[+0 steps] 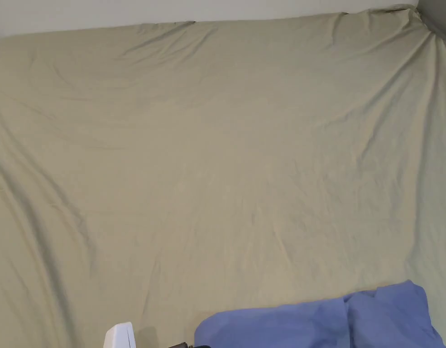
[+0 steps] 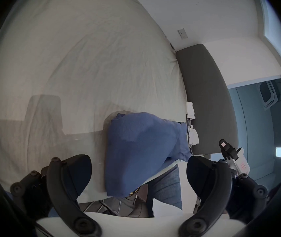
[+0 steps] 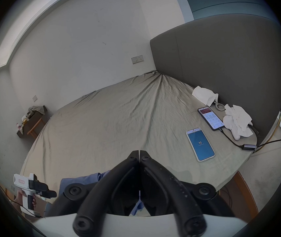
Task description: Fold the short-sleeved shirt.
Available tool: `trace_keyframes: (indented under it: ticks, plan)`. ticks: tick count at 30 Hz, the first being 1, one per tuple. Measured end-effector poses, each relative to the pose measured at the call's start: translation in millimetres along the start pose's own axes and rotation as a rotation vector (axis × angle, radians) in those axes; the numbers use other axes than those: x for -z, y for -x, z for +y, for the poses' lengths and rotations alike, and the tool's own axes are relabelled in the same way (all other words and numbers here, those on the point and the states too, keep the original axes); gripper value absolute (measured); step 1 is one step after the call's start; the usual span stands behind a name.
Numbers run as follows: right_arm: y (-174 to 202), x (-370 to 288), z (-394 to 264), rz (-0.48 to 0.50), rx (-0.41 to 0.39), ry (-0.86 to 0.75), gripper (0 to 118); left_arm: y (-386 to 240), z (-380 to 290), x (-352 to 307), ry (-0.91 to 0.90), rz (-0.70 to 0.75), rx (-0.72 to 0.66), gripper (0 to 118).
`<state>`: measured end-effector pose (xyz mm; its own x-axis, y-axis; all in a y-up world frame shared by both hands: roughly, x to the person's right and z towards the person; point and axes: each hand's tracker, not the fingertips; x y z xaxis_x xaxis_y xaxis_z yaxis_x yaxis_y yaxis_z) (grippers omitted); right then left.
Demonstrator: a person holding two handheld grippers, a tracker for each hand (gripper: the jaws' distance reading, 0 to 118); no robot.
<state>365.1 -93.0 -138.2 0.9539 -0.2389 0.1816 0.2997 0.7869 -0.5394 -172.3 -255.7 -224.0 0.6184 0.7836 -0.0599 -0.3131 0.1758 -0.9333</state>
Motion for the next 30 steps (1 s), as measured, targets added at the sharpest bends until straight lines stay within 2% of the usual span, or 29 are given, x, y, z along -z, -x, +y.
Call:
trace_keyframes:
  ticks: [3,5,6,7,8,9,15,18,23,27,28,30]
  plan:
    - [-1.8,-1.0,-1.6,-0.002,0.004,0.003,0,-0.7,0.4,9.9,0.022,0.015,0.001,112]
    - [-3.4,-1.7,-2.0,-0.008,0.004,0.006,0,-7.0,2.6,23.7,0.045,0.03,0.029,104]
    - [-19.3,-4.2,-4.5,-0.01,0.01,0.004,0,-8.1,2.5,31.1,0.061,0.044,0.031,92]
    - [-21.9,-4.7,-4.7,-0.01,0.014,0.004,0,-10.1,2.0,37.5,0.069,0.058,0.032,73]
    - [-23.6,-4.9,-4.8,-0.01,0.016,0.004,0,-13.8,0.4,42.8,0.057,0.053,0.031,38]
    - [-22.3,-4.9,-4.6,-0.015,0.017,0.003,0,-16.7,1.4,49.1,0.054,0.066,0.035,15]
    - [-17.5,-4.7,-3.9,-0.021,0.015,0.001,0,-23.1,4.6,37.6,0.037,0.046,0.066,15]
    - [-14.5,-3.5,-3.7,-0.019,0.017,0.0,0,-23.6,4.9,32.4,0.033,0.083,0.114,15]
    - [-8.8,-3.1,-1.7,-0.022,0.016,-0.003,0,-19.8,21.8,11.1,-0.011,0.097,0.112,14]
    - [-4.6,-1.7,1.9,-0.023,0.01,-0.013,0,-3.9,47.4,-31.5,-0.104,0.179,0.093,14]
    - [-3.8,-0.7,2.7,-0.017,0.013,-0.014,0,3.8,55.3,-46.0,-0.133,0.265,0.132,14]
    - [0.6,1.4,3.6,-0.008,0.011,-0.015,0,10.4,67.0,-76.6,-0.159,0.344,0.156,14]
